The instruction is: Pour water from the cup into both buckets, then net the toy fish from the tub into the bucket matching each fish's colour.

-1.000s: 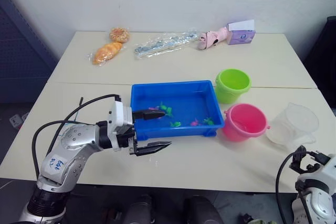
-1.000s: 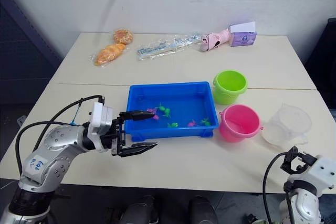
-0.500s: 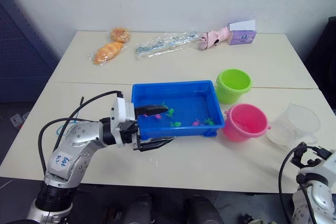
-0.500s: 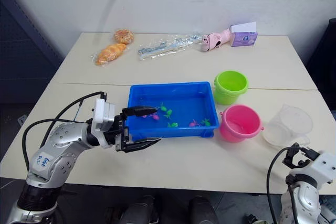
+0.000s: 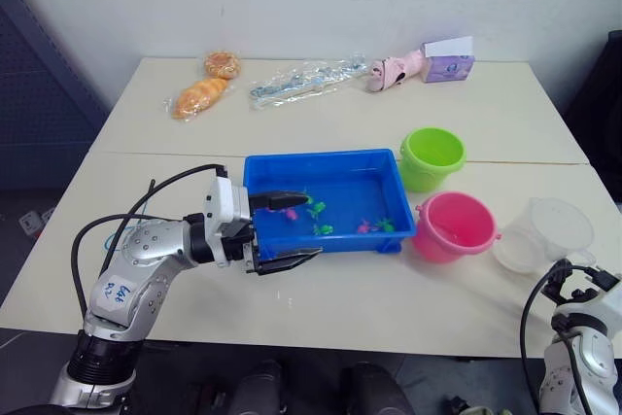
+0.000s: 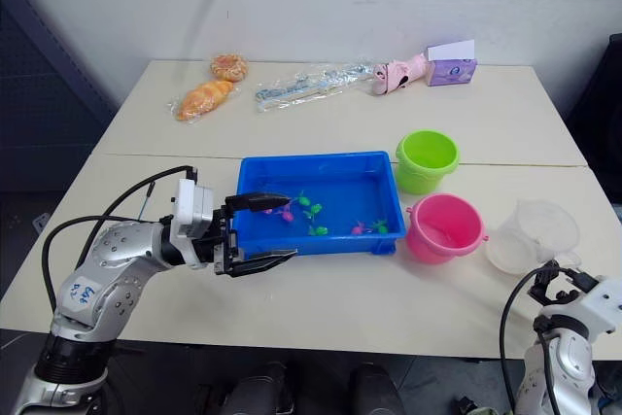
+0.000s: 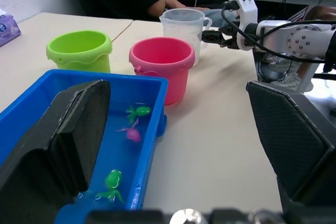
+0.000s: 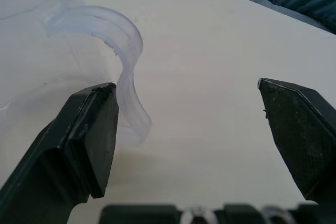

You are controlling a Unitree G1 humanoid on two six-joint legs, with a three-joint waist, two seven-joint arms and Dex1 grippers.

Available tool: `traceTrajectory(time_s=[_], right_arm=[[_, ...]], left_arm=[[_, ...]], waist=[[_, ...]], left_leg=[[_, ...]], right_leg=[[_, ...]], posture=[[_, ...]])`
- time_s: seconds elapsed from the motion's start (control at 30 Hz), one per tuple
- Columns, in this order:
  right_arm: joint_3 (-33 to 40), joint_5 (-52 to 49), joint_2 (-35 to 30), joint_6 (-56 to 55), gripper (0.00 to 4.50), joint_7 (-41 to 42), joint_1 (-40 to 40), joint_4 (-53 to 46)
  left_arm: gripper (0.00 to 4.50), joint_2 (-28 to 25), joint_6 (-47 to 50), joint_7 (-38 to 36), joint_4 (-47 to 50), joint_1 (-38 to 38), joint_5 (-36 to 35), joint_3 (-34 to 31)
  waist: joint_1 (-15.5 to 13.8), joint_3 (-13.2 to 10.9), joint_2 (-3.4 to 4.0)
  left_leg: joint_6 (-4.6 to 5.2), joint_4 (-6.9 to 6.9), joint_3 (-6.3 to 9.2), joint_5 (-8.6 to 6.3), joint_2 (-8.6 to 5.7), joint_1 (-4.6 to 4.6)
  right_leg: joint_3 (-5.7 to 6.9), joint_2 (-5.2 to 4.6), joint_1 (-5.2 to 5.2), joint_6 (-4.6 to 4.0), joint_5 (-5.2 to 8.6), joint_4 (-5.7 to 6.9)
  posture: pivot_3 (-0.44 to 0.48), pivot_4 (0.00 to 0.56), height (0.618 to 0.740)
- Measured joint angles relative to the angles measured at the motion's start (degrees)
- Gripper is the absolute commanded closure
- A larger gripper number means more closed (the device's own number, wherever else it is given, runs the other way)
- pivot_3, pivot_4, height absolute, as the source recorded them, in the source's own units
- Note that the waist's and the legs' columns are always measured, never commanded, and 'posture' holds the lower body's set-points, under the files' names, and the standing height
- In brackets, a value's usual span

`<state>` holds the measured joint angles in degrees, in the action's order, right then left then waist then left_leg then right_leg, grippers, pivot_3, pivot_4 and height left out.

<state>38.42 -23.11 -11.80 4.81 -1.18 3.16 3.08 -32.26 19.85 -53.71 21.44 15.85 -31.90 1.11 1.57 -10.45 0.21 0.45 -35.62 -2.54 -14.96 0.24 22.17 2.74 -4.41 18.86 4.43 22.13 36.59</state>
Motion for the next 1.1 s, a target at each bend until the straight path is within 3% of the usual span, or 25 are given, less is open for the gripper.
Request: traceTrajectory(time_s=[0.43,0.73,0.87,1.1], right_arm=[[0.01,-1.49,-1.17,4.15,0.0,-3.35,-5.4,0.18],[-0.02,-0.34,-2.19,2.67,0.0,-3.93,-9.53,7.66],[-0.03,-0.22,-3.42,1.15,1.05,-3.15,-11.1,9.83],[-1.05,-0.19,-4.14,-2.07,4.44,0.28,-12.64,13.12]], left_arm=[[0.03,1.25,-0.09,-0.2,-1.83,1.65,0.96,0.64],[0.03,3.04,-1.48,-0.08,-2.23,2.74,2.32,1.42],[0.0,3.69,-1.83,-0.06,-2.41,2.97,2.87,1.99],[0.0,4.59,-3.01,-0.26,-4.38,3.63,3.6,2.31]], waist=[[-0.01,0.0,0.0],[0.02,-0.01,-0.01],[0.06,-0.01,-0.01],[-0.07,-0.02,-0.03]], left_leg=[[-0.01,0.01,0.0,0.01,0.01,0.0],[0.01,0.0,-0.03,0.03,0.0,0.01],[0.01,0.0,-0.05,0.03,0.01,0.01],[0.03,0.0,-0.05,0.03,-0.01,0.03]], right_leg=[[0.0,0.01,0.01,0.0,0.0,0.01],[0.0,0.01,0.02,0.0,0.0,0.01],[-0.01,0.02,0.02,0.0,0.0,0.01],[-0.01,0.0,0.02,0.02,-0.01,-0.01]], posture=[[0.0,0.15,0.74],[0.0,0.15,0.74],[0.0,0.15,0.74],[0.0,0.15,0.74]])
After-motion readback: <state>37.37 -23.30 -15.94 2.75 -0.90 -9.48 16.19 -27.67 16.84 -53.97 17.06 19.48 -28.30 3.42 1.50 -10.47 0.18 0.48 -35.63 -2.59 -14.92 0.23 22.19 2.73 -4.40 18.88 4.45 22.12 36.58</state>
